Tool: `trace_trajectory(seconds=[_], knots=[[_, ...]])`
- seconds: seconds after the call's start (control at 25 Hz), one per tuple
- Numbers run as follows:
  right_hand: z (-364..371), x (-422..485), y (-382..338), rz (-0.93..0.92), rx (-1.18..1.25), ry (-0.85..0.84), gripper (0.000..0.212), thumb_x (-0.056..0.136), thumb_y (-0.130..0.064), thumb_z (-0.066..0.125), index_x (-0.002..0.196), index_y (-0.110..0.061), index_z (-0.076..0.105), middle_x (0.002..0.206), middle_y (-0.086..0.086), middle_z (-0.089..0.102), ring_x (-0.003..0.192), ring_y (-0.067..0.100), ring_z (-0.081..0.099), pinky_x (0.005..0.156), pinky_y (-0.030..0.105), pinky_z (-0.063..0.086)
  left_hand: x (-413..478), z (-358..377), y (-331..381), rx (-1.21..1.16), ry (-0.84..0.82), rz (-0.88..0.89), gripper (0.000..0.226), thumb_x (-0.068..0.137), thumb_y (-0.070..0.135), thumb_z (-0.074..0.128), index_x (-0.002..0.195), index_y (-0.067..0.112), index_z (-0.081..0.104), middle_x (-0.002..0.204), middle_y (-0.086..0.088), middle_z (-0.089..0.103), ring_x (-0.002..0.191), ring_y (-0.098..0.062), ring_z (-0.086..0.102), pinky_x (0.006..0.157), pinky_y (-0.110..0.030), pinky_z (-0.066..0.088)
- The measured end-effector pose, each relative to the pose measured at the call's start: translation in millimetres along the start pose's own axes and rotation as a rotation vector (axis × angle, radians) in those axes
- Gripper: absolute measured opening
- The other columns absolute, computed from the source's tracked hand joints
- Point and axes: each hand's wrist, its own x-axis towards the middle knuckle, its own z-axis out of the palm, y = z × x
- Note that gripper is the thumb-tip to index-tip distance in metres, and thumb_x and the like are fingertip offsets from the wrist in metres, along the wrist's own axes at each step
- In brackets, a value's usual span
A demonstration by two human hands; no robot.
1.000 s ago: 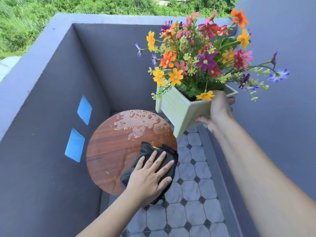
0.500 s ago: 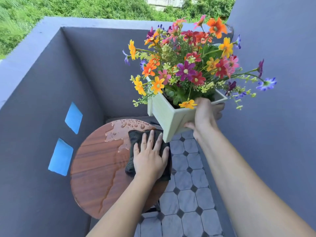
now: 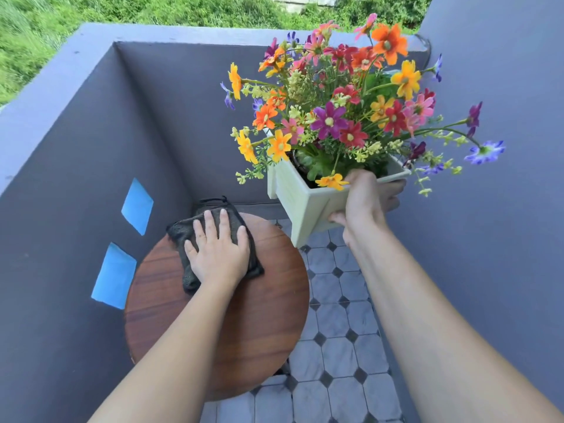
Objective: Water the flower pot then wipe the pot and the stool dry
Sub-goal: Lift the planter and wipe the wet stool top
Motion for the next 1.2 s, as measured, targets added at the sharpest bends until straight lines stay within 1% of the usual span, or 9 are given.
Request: trace_trajectory(seconds=[0.16, 0.4, 0.68, 0.84, 0.96, 1.04, 1.08, 1.12, 1.2], knots=[[2, -10, -2, 0.012, -0.008, -0.018, 0.079, 0.08, -0.013, 0.052, 0.147, -0.016, 0.011, 0.139, 0.007, 0.027, 0.09, 0.026, 0.046, 0.064, 0.044, 0.058, -6, -10, -30, -0.014, 0.02, -0.129, 0.063, 0.094, 0.054, 0.017, 0.151, 0.029, 0.007, 0.161, 0.002, -0.001, 0.148, -0.021, -0.003, 0.116, -0.049, 0.004], [8, -23, 3, -0.003, -0.011, -0.029, 0.081, 0.077, -0.014, 0.051, 0.147, -0.02, 0.01, 0.141, 0.009, 0.027, 0.112, 0.034, 0.046, 0.051, 0.033, 0.053, -31, -19, -64, -0.033, 0.039, -0.261, 0.064, 0.094, 0.053, 0.016, 0.151, 0.027, 0.006, 0.161, -0.002, -0.002, 0.147, -0.026, -0.004, 0.116, -0.051, 0.004], [14, -34, 8, -0.003, -0.018, -0.041, 0.086, 0.078, -0.014, 0.051, 0.15, -0.017, 0.004, 0.143, 0.007, 0.025, 0.116, 0.034, 0.043, 0.054, 0.035, 0.053, -91, -14, -83, -0.059, 0.031, -0.36, 0.067, 0.094, 0.054, 0.018, 0.151, 0.023, 0.005, 0.161, -0.006, -0.001, 0.147, -0.03, -0.003, 0.114, -0.054, 0.007], [12, -38, 10, 0.006, -0.004, -0.052, 0.083, 0.077, -0.014, 0.051, 0.148, -0.017, 0.008, 0.14, 0.007, 0.027, 0.109, 0.032, 0.048, 0.057, 0.037, 0.055, -134, -4, -82, -0.079, 0.03, -0.369, 0.069, 0.092, 0.057, 0.02, 0.151, 0.021, 0.012, 0.16, -0.009, 0.005, 0.146, -0.036, 0.002, 0.109, -0.058, 0.02], [10, -39, 10, 0.001, -0.008, -0.044, 0.087, 0.077, -0.015, 0.051, 0.15, -0.017, 0.003, 0.143, 0.007, 0.024, 0.109, 0.03, 0.047, 0.056, 0.035, 0.054, -157, -2, -77, -0.106, -0.064, -0.385, 0.083, 0.082, 0.064, -0.002, 0.15, 0.021, 0.02, 0.159, -0.015, 0.009, 0.14, -0.05, 0.011, 0.099, -0.059, 0.036], [8, -39, 10, -0.006, -0.014, -0.032, 0.089, 0.076, -0.015, 0.051, 0.15, -0.017, 0.002, 0.144, 0.008, 0.024, 0.113, 0.032, 0.047, 0.054, 0.032, 0.053, -167, 9, -80, -0.08, -0.112, -0.354, 0.094, 0.077, 0.061, -0.027, 0.15, 0.023, 0.02, 0.159, -0.016, -0.002, 0.139, -0.052, 0.007, 0.099, -0.057, 0.037], [6, -39, 9, -0.006, -0.007, -0.025, 0.089, 0.076, -0.015, 0.051, 0.151, -0.017, 0.002, 0.145, 0.008, 0.025, 0.114, 0.033, 0.047, 0.053, 0.032, 0.053, -171, 10, -78, -0.122, -0.123, -0.343, 0.094, 0.076, 0.064, -0.027, 0.15, 0.025, 0.018, 0.159, -0.014, -0.009, 0.14, -0.049, 0.005, 0.101, -0.055, 0.036], [5, -38, 8, -0.003, 0.006, -0.019, 0.09, 0.076, -0.016, 0.051, 0.151, -0.017, 0.001, 0.145, 0.008, 0.025, 0.113, 0.033, 0.047, 0.053, 0.033, 0.053, -177, 7, -76, -0.192, -0.118, -0.348, 0.089, 0.078, 0.07, -0.016, 0.15, 0.028, 0.015, 0.159, -0.01, -0.013, 0.141, -0.046, 0.007, 0.101, -0.052, 0.036], [1, -36, 4, -0.002, 0.024, -0.007, 0.089, 0.078, -0.016, 0.05, 0.151, -0.018, -0.001, 0.144, 0.008, 0.025, 0.109, 0.031, 0.048, 0.054, 0.033, 0.054, -189, 0, -68, -0.345, -0.089, -0.344, 0.086, 0.082, 0.074, 0.025, 0.151, 0.027, 0.007, 0.159, -0.005, -0.019, 0.135, -0.041, 0.022, 0.098, -0.047, 0.038]])
